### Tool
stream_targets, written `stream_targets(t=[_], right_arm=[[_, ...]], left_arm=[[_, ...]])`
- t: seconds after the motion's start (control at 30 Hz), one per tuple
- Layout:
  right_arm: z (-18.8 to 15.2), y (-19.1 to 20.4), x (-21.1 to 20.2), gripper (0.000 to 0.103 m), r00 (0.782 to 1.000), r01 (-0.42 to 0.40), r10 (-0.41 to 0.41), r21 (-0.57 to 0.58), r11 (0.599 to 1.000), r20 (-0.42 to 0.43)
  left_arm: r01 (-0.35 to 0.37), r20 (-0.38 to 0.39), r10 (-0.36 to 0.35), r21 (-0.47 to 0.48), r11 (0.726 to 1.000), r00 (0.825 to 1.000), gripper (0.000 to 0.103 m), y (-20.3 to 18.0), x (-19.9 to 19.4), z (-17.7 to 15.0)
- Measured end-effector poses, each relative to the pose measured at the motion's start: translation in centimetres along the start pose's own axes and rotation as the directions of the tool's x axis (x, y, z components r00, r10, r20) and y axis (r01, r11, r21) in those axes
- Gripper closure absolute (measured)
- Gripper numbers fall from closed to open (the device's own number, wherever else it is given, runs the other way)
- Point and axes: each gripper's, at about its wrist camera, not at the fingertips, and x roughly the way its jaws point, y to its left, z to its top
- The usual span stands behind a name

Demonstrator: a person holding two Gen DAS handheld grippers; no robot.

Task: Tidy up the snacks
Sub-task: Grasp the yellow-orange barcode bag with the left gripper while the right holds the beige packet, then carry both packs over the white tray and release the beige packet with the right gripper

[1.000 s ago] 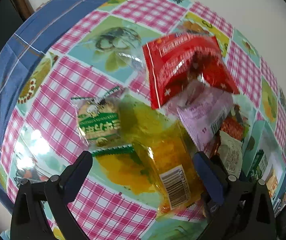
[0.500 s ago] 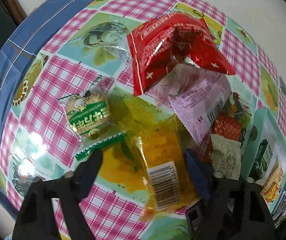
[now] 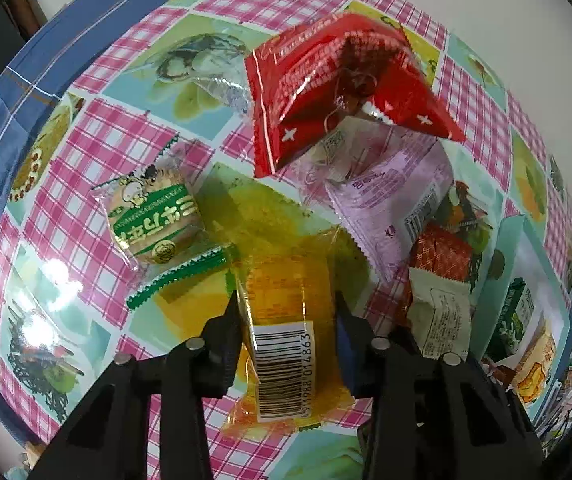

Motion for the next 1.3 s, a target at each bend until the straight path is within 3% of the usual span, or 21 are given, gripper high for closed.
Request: stream_targets(t=[0.37,0.8,1.03,1.3], right_arm=[[0.4,-0.9,-3.1,0.048,0.999,-0.031,0.030,0.020,0.999,0.043],[-0.3,-4.3,-7.7,0.048,0.995,-0.025,0.019,0.057,0.998,0.102],[-1.1,-8.9,-9.1,0.048,0.994,0.003,-0.017,0.132,0.991,0.104],[-2.5,-14.8,-10.7,0.048,0.992,0.034,-0.062,0.232,0.972,0.114]], left_arm=[[0.012,0.068,-0.012,-0.001,1.000,0.998,0.063,0.4,-3.2,0.2],[0.086,0.133,-0.092,0.049,0.995,0.987,0.063,-1.0,-8.5,-1.6],[0.095,0.151,-0.115,0.132,0.987,0.982,0.063,-4.7,-9.3,-3.5],[0.082,0.144,-0.129,0.294,0.952,0.981,0.063,-10.6,-9.7,-7.1]])
